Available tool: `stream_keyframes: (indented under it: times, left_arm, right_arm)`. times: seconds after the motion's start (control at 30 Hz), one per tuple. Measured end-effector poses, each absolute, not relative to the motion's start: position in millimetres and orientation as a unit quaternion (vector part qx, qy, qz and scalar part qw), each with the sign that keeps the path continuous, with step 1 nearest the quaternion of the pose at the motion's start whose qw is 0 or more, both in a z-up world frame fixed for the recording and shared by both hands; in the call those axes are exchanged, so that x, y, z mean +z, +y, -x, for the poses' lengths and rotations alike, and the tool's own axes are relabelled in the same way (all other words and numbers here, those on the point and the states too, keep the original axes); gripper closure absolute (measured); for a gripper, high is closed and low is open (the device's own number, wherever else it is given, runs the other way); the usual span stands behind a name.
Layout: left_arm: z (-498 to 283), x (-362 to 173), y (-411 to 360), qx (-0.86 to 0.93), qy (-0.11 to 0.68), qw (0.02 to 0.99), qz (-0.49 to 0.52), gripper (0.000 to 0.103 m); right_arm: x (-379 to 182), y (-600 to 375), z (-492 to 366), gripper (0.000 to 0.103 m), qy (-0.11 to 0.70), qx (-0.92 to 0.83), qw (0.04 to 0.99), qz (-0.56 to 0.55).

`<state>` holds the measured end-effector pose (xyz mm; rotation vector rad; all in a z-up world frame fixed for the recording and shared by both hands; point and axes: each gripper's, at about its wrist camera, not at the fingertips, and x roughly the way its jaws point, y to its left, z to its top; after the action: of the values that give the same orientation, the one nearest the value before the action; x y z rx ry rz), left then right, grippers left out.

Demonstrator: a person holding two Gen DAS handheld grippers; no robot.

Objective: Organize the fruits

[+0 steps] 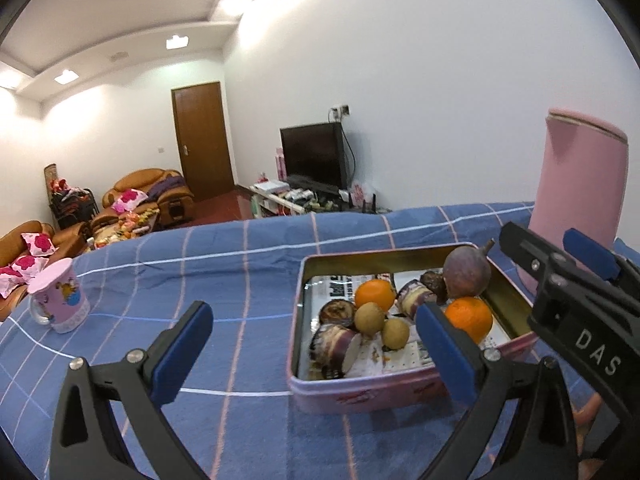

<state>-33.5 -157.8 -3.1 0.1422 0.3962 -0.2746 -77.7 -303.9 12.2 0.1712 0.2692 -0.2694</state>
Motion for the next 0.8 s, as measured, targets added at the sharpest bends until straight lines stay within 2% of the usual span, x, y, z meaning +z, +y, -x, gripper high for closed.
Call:
stream_keyframes:
  times: [0.17,0.8]
  left_arm:
    - [45,-1,-149,-0.134,0.175,0.973,-0.068,0.0]
    - [56,-2,-138,-0.128,0.172,0.975,-0.05,0.0]
  right_arm:
    - [15,-295,94,0.025,0.115,-0.138,0.981,-0.075]
    - [20,-283,117,0.023,0.086,-0.154,0.982,-0.063]
